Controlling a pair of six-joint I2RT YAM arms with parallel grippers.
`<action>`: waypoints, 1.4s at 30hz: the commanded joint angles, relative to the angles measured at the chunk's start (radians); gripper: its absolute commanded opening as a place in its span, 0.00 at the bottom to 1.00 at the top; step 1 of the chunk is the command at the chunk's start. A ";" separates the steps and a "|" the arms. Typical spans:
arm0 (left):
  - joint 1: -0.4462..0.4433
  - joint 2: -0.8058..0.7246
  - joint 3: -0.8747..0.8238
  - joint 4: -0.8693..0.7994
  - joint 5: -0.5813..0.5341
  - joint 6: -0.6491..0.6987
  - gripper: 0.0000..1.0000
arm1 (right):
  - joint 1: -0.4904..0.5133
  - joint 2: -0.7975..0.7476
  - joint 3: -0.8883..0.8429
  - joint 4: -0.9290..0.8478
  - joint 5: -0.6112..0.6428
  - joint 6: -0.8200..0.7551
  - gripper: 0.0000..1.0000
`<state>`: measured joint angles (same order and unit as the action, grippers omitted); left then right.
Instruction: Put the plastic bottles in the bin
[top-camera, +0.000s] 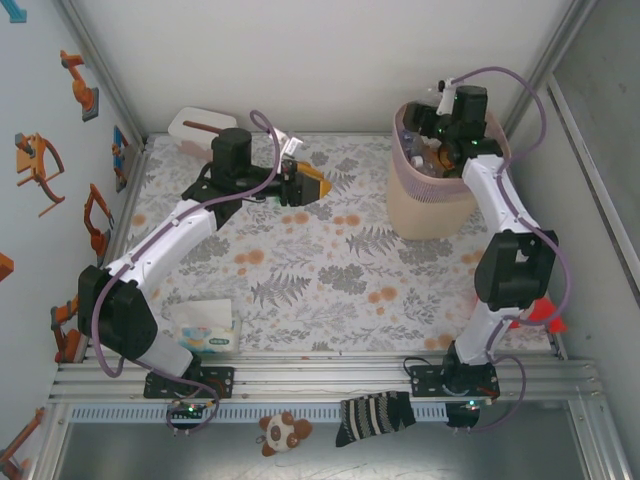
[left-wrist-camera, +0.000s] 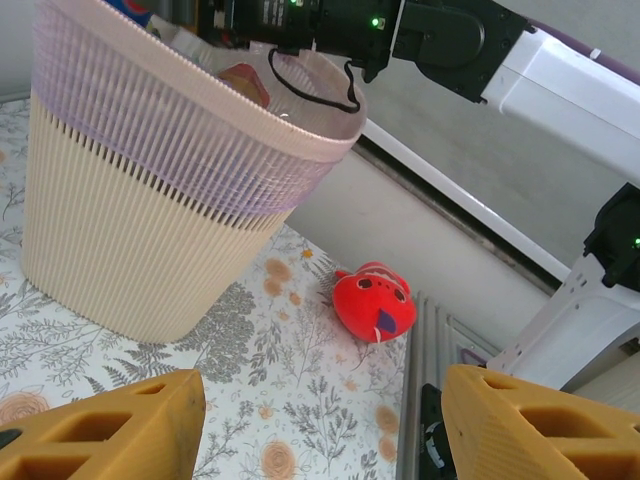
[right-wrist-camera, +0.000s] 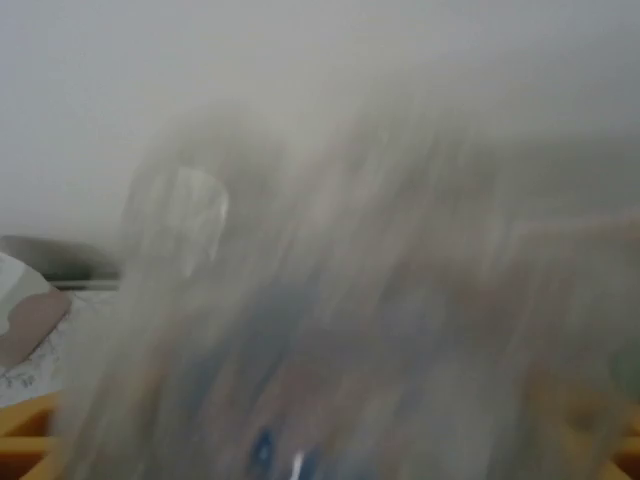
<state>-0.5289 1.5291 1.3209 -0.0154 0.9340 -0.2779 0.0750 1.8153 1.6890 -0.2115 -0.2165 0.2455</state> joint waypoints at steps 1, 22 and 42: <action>-0.005 0.000 0.022 0.006 0.005 0.009 0.63 | -0.006 -0.044 0.041 -0.176 0.056 -0.045 0.83; -0.009 -0.010 0.031 -0.018 -0.003 0.028 0.63 | -0.006 0.074 0.457 -0.361 0.154 -0.129 0.35; -0.009 -0.008 0.012 -0.038 -0.020 0.048 0.63 | -0.007 0.137 0.270 -0.466 0.203 -0.147 0.24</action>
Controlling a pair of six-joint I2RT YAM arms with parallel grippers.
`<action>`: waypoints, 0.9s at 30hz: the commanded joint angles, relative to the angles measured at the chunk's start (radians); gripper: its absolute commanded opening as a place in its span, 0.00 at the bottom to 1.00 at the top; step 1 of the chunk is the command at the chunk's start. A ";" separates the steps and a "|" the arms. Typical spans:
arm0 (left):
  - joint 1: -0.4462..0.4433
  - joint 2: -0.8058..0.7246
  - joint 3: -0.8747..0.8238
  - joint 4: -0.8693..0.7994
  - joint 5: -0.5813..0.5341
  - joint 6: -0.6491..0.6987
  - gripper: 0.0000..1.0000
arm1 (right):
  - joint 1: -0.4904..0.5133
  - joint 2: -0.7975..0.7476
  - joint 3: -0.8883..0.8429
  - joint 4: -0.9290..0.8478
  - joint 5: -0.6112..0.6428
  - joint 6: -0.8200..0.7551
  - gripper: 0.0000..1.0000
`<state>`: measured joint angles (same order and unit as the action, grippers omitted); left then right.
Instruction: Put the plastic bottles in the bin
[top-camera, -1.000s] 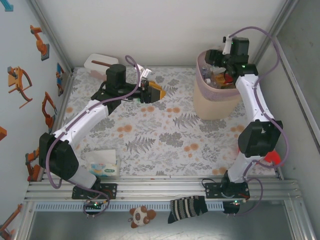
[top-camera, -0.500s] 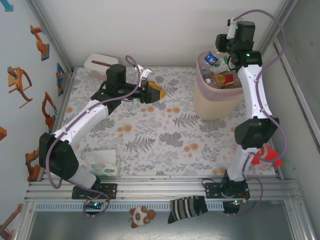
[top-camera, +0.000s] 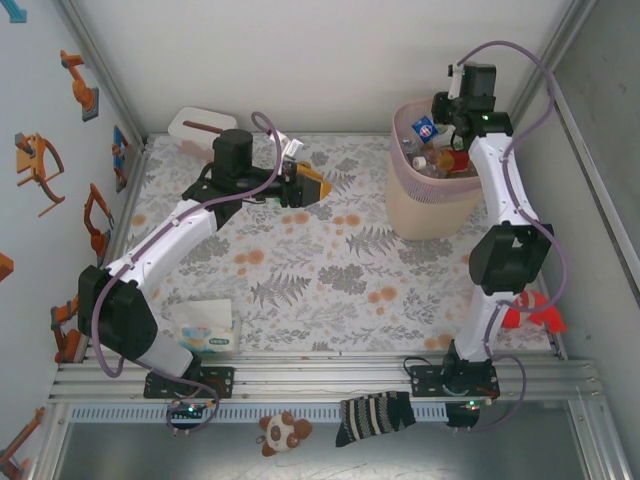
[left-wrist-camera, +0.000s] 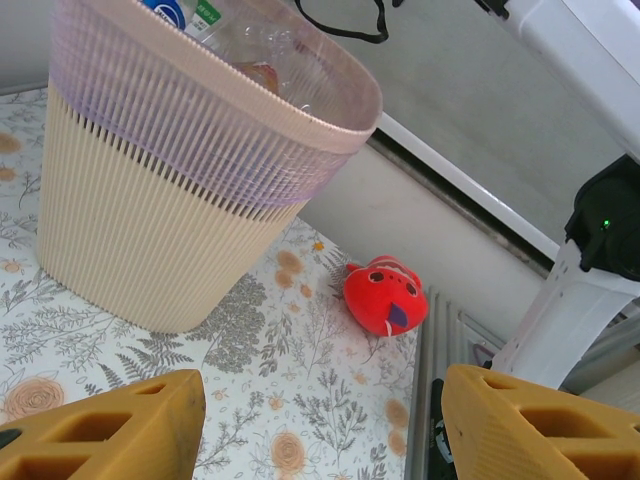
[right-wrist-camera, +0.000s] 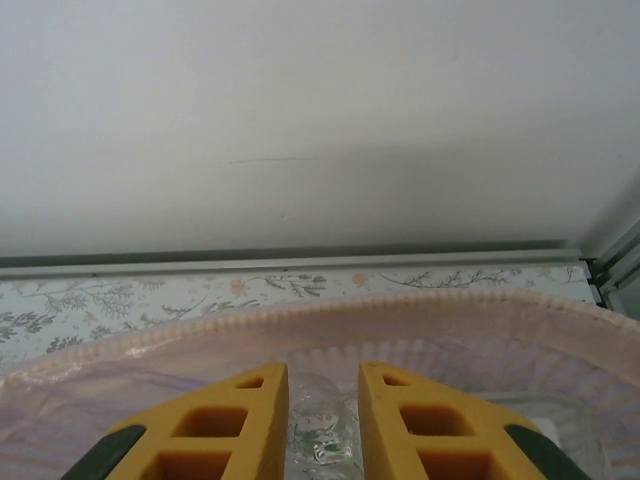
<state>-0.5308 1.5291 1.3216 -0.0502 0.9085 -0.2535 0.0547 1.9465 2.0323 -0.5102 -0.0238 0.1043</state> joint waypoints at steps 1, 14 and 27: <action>-0.008 -0.009 0.011 -0.002 0.006 0.024 0.63 | 0.013 -0.001 -0.085 -0.169 0.021 -0.006 0.24; -0.007 -0.005 0.006 -0.003 -0.025 0.027 0.63 | 0.013 -0.076 -0.009 -0.210 0.238 0.006 0.26; 0.000 0.053 0.078 -0.133 -0.197 0.083 0.64 | 0.014 -0.250 -0.001 -0.217 0.114 0.042 0.28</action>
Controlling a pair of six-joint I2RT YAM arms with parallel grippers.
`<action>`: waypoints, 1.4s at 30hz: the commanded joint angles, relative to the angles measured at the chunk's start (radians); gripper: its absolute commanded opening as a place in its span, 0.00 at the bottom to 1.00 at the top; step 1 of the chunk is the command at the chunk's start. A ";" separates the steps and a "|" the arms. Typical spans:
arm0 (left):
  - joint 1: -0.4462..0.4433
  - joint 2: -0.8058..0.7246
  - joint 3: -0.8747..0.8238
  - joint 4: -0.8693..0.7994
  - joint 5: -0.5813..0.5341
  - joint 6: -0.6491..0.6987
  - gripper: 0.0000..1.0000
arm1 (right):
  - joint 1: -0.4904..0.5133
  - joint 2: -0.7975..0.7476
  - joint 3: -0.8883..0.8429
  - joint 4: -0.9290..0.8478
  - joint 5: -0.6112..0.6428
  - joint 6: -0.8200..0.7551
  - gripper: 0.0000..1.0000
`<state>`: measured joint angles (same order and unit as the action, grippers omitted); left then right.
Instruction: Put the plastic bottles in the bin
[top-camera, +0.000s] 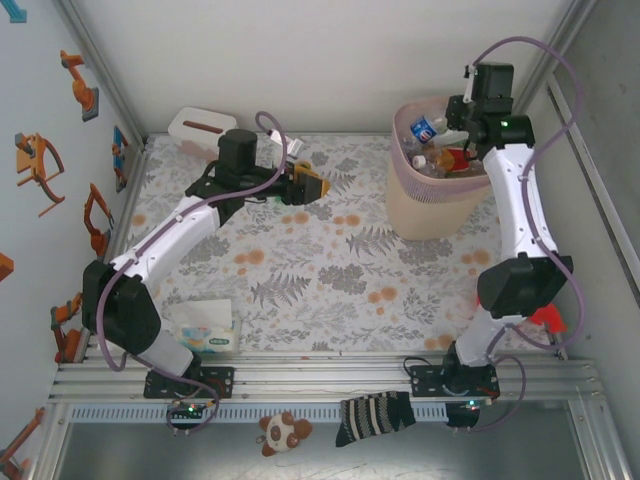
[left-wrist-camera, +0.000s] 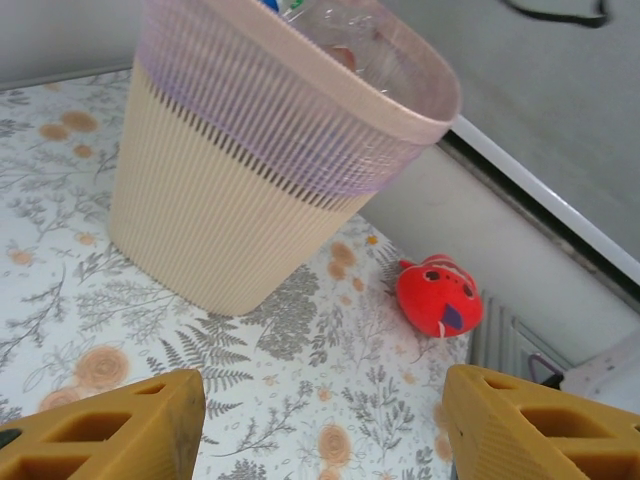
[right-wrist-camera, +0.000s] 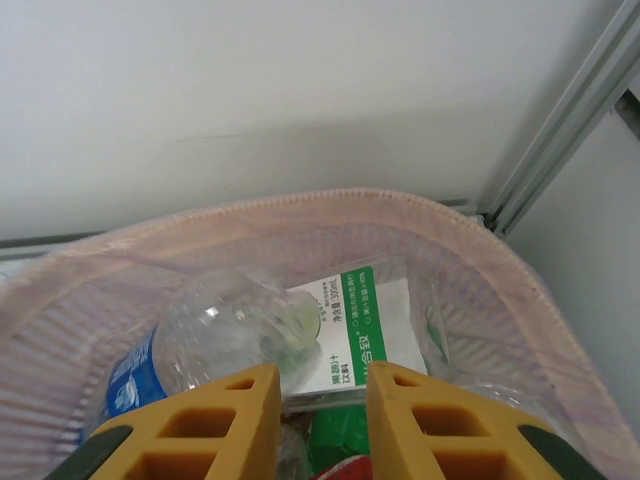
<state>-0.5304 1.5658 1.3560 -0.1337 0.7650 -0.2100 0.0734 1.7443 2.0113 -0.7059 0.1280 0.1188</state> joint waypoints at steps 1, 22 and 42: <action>0.001 0.023 0.054 -0.064 -0.072 0.045 0.64 | -0.005 -0.056 0.018 -0.023 -0.048 0.032 0.28; 0.063 0.601 0.676 -0.700 -0.578 0.321 0.81 | -0.005 -0.303 -0.196 -0.046 -0.110 0.093 0.28; 0.105 0.938 0.952 -0.819 -0.727 0.421 0.91 | -0.004 -0.342 -0.230 -0.070 -0.120 0.104 0.28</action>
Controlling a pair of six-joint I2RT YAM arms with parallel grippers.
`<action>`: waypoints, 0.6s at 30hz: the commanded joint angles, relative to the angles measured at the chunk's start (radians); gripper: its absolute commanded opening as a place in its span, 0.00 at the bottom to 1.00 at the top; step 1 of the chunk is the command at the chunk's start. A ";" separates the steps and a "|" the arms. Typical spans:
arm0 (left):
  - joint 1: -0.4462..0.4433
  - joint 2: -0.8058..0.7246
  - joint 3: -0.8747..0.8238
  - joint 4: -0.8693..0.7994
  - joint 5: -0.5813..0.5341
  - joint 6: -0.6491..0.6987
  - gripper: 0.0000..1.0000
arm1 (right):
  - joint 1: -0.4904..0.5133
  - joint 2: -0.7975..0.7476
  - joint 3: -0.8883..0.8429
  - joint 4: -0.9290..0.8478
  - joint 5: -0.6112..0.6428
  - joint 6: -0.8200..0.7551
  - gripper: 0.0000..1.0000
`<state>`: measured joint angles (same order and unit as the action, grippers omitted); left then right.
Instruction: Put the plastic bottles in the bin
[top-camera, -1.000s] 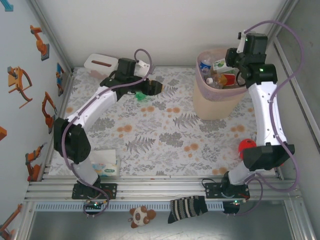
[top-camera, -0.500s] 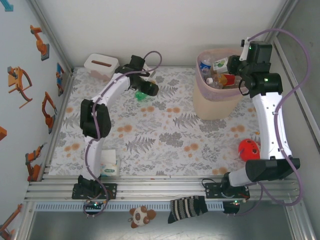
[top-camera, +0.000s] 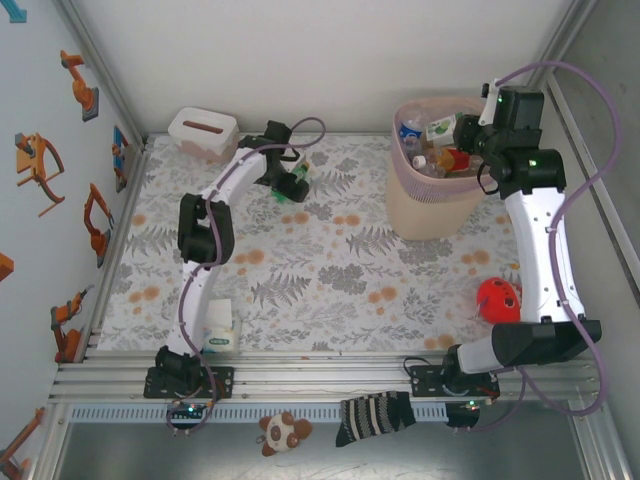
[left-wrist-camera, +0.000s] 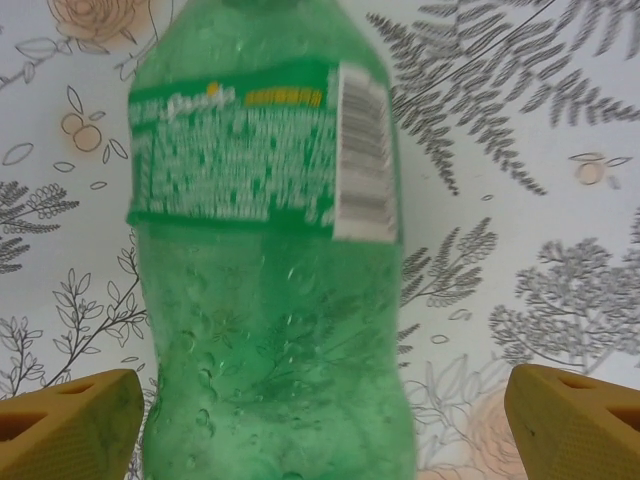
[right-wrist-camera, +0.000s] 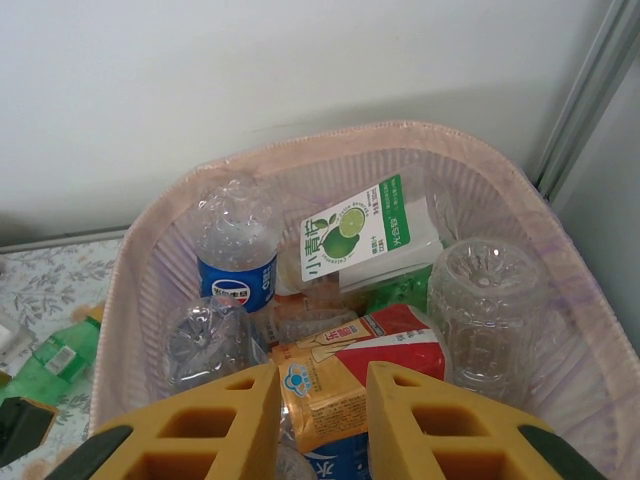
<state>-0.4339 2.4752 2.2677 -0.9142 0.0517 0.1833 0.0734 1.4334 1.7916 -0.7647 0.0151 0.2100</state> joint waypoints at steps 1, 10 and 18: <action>0.012 0.036 0.042 -0.039 -0.014 0.028 0.90 | -0.005 -0.033 -0.012 -0.012 -0.009 0.015 0.28; 0.017 0.038 0.034 -0.039 0.005 0.023 0.67 | -0.005 -0.042 -0.013 -0.008 -0.018 0.028 0.28; 0.018 -0.053 -0.055 0.010 0.084 -0.008 0.54 | -0.004 -0.054 -0.019 -0.008 -0.063 0.049 0.28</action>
<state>-0.4221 2.5004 2.2440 -0.9092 0.0799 0.1913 0.0734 1.4078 1.7805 -0.7742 -0.0189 0.2394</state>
